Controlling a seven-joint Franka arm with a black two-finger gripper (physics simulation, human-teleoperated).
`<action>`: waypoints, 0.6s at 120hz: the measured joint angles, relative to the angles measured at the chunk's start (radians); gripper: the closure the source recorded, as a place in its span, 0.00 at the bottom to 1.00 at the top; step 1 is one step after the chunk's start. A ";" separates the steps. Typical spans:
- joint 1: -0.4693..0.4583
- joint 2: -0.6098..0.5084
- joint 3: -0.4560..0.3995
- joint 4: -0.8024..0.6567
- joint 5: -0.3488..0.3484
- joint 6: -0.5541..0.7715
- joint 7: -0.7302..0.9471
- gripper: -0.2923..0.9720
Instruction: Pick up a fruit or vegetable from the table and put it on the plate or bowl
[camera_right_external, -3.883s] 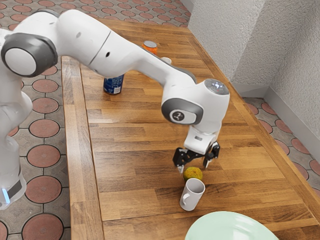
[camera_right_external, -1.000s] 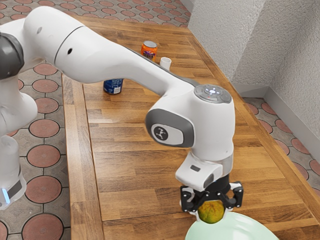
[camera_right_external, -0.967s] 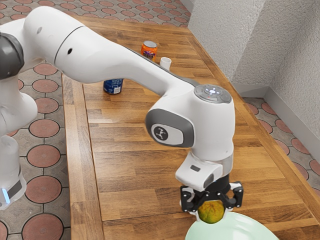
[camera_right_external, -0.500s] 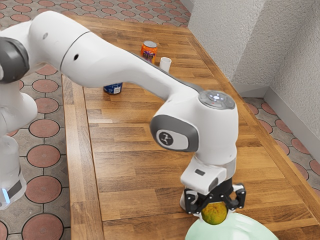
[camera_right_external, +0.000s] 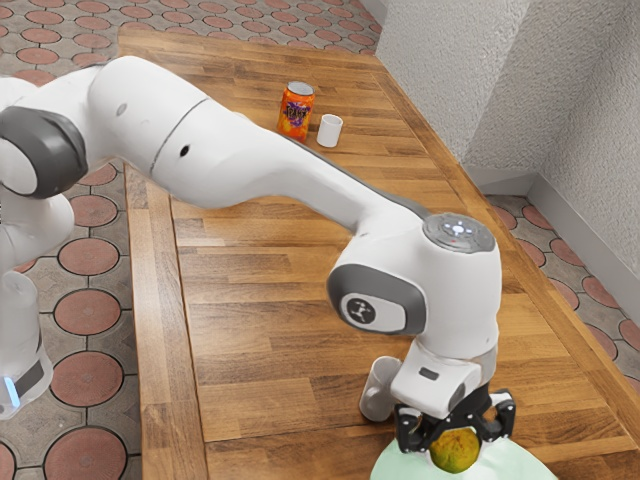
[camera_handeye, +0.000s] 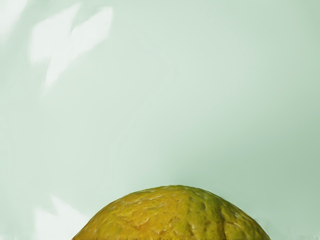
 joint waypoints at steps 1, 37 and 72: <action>0.003 0.005 0.000 0.004 0.000 0.001 0.000 0.49; 0.047 0.074 -0.030 0.058 -0.024 0.033 0.015 0.48; 0.070 0.083 -0.029 0.066 -0.077 0.036 0.023 0.26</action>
